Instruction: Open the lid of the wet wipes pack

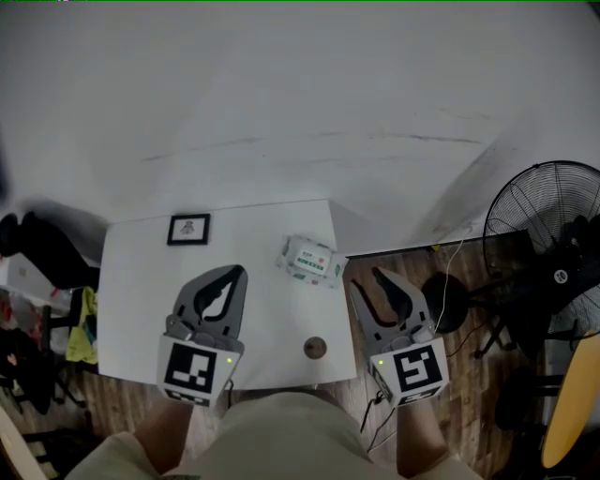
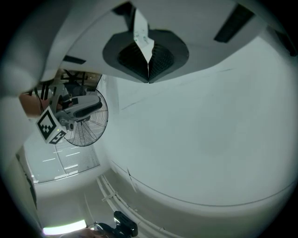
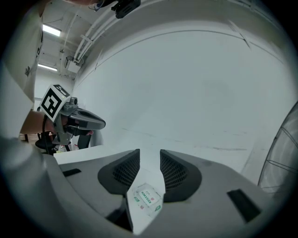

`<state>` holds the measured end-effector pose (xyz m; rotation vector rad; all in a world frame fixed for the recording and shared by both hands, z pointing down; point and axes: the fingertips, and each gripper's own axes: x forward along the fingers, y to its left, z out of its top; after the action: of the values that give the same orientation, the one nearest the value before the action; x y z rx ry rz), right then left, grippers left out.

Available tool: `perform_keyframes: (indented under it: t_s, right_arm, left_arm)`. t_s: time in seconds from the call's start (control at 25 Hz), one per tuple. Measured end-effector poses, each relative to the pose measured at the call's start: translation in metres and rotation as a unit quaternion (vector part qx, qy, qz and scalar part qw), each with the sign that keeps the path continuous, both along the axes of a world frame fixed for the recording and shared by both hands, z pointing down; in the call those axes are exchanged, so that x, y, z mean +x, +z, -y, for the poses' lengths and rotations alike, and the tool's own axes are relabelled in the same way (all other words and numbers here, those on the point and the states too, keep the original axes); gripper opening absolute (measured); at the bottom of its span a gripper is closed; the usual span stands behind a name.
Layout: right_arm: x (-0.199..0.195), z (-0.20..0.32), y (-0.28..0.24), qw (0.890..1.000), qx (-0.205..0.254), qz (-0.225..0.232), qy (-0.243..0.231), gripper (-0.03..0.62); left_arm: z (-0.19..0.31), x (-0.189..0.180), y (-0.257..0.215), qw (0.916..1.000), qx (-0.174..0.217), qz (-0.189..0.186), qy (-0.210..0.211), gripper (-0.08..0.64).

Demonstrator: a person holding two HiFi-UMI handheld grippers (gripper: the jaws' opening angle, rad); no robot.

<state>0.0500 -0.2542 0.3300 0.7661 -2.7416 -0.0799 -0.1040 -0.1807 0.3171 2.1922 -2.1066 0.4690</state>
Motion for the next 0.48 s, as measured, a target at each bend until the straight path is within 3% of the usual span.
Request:
perform_keyframes:
  t_s: [0.28,0.48]
  right_arm:
    - [-0.039,0.034,0.049,0.994,0.009,-0.102,-0.043,0.152]
    - [-0.06,0.059,0.112,0.987,-0.013,-0.15,-0.055,0.152]
  left_arm:
    - [0.048,-0.006,0.055,0.9983,-0.049,0.013,0.028,0.021]
    - [0.079,-0.01,0.104,0.9946,-0.092,0.018,0.044,0.021]
